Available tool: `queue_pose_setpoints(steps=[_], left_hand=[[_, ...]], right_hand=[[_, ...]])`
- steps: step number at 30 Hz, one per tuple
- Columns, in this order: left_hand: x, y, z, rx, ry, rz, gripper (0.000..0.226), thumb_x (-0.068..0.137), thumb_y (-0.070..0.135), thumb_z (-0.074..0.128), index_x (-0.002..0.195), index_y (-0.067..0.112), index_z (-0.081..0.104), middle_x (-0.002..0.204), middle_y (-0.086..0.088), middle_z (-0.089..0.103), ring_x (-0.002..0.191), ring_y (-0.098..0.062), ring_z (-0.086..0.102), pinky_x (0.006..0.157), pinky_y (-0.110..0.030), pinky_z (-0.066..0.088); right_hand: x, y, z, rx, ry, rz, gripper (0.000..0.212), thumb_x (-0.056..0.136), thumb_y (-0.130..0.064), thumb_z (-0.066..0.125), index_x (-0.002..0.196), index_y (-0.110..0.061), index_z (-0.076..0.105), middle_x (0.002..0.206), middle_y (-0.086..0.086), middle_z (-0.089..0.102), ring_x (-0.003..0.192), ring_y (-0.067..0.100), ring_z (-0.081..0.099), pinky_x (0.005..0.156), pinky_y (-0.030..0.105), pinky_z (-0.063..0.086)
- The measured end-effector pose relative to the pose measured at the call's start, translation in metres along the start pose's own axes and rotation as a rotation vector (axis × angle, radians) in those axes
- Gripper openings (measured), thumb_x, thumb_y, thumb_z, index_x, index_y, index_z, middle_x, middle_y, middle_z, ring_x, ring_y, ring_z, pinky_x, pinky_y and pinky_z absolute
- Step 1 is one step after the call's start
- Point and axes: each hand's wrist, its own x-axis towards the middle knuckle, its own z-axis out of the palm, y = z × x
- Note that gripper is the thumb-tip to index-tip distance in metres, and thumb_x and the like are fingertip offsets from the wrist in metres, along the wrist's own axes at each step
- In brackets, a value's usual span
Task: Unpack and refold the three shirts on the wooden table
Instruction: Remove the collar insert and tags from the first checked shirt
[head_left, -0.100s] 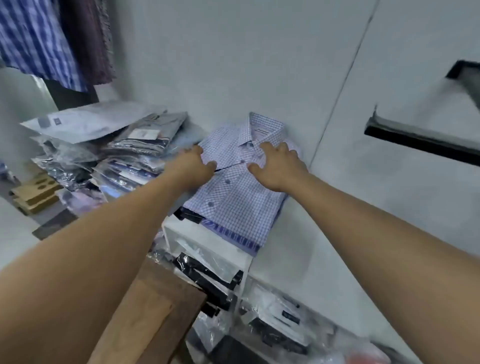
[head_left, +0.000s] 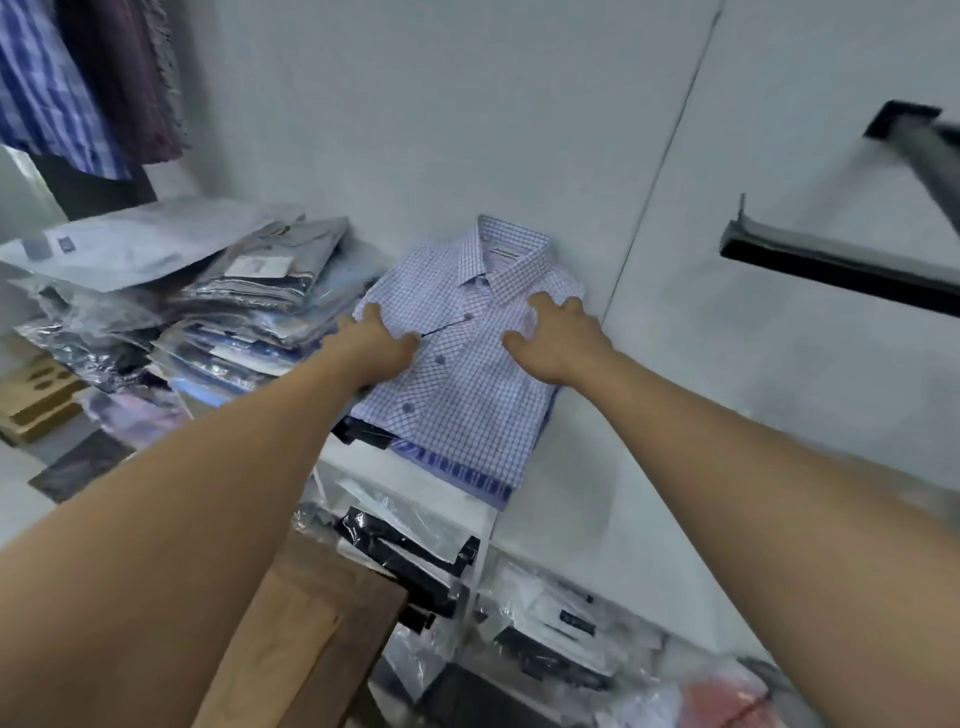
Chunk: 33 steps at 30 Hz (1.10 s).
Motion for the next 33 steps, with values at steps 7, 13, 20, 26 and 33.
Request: queue_pose_setpoints(steps=[7,13,20,26,33], left_hand=[[0.016,-0.007,0.009,0.008,0.016,-0.099,0.105,0.081,0.079,0.047,0.160,0.022,0.007,0.163,-0.024,0.019,0.147,-0.050,0.019,0.118,-0.063,0.019],[0.005,0.001,-0.002,0.074,0.190,-0.038,0.075,0.092,0.049,0.060,0.147,0.006,0.032,0.152,-0.022,0.035,0.140,-0.046,0.031,0.109,-0.056,0.033],[0.002,0.008,-0.016,-0.123,0.185,-0.018,0.034,0.090,0.018,0.060,0.118,-0.002,0.059,0.118,-0.020,0.066,0.112,-0.038,0.061,0.085,-0.041,0.051],[-0.009,0.024,-0.032,-0.171,0.157,-0.053,0.035,0.094,0.010,0.047,0.124,-0.004,0.056,0.128,-0.023,0.061,0.120,-0.040,0.057,0.095,-0.039,0.048],[-0.027,0.037,-0.044,-0.257,0.138,-0.089,0.038,0.099,0.013,0.041,0.128,-0.008,0.055,0.130,-0.027,0.059,0.119,-0.040,0.058,0.088,-0.037,0.047]], right_hand=[[-0.003,0.015,0.020,0.471,-0.099,0.228,0.070,0.093,-0.043,0.064,0.149,-0.016,0.032,0.154,0.014,0.031,0.136,0.034,0.040,0.111,0.044,0.041],[0.001,0.007,0.029,0.448,-0.063,0.213,0.049,0.093,-0.031,0.069,0.131,-0.008,0.048,0.134,0.012,0.052,0.121,0.030,0.053,0.106,0.039,0.048],[0.012,-0.002,0.028,0.405,0.003,0.276,0.042,0.092,-0.022,0.069,0.127,-0.006,0.052,0.140,0.014,0.050,0.121,0.030,0.053,0.102,0.033,0.048],[0.016,0.001,0.020,0.577,-0.004,0.348,0.042,0.095,-0.006,0.059,0.134,0.002,0.044,0.146,0.016,0.040,0.130,0.034,0.045,0.110,0.034,0.040],[0.013,0.006,0.024,0.857,-0.154,0.360,0.012,0.090,-0.003,0.062,0.092,-0.013,0.056,0.098,0.008,0.064,0.082,0.022,0.063,0.061,0.032,0.058]])
